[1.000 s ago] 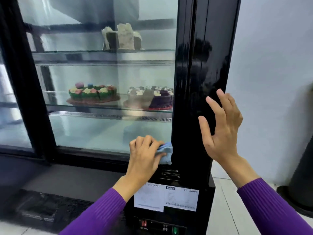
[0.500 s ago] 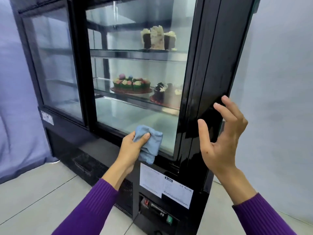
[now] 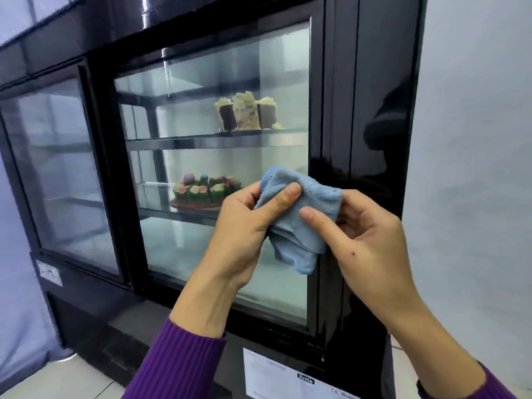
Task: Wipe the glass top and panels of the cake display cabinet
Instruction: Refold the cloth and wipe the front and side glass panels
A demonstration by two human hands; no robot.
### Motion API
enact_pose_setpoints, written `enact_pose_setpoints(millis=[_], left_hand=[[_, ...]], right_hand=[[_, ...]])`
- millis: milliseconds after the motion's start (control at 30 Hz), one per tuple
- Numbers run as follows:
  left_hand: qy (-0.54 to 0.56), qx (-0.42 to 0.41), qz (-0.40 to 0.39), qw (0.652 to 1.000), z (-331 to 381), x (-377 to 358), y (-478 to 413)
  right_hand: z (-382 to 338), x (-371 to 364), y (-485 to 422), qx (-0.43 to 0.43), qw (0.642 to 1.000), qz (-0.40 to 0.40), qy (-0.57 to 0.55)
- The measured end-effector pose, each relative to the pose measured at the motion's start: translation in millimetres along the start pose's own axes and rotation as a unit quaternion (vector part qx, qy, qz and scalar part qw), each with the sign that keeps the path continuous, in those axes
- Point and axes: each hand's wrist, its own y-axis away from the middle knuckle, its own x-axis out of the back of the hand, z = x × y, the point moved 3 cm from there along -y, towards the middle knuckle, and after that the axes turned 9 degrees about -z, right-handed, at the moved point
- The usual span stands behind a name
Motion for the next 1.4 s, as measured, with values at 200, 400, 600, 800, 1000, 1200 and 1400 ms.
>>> enact_pose_setpoints(millis=[200, 400, 600, 800, 1000, 1200, 1400], left_hand=[[0.037, 0.005, -0.081, 0.996, 1.3, -23.3, -24.9], [-0.037, -0.031, -0.082, 0.995, 13.7, -57.4, -30.2], [-0.18, -0.079, 0.014, 0.98, 28.4, -89.8, -28.2], [-0.253, -0.126, 0.139, 0.949, 49.7, -121.2, -39.6], [-0.337, -0.157, 0.237, 0.897, 40.3, -156.2, -57.4], [-0.457, -0.194, 0.404, 0.768, 31.1, -188.3, -63.7], [-0.602, -0.197, 0.483, 0.605, 24.8, -211.6, -72.1]], right_hand=[[-20.1, 39.9, -8.5, 0.019, 0.998, 0.046, -0.032], [-26.1, 88.1, -23.2, 0.044, 0.989, 0.027, -0.136], [-9.3, 123.9, -50.6, 0.072, 0.959, -0.064, -0.267], [7.9, 135.2, -101.4, 0.093, 0.916, -0.179, -0.346], [38.2, 158.0, -125.4, 0.11, 0.889, -0.222, -0.385], [63.8, 161.2, -147.8, 0.101, 0.854, -0.284, -0.425], [72.5, 158.7, -160.8, 0.082, 0.839, -0.303, -0.445]])
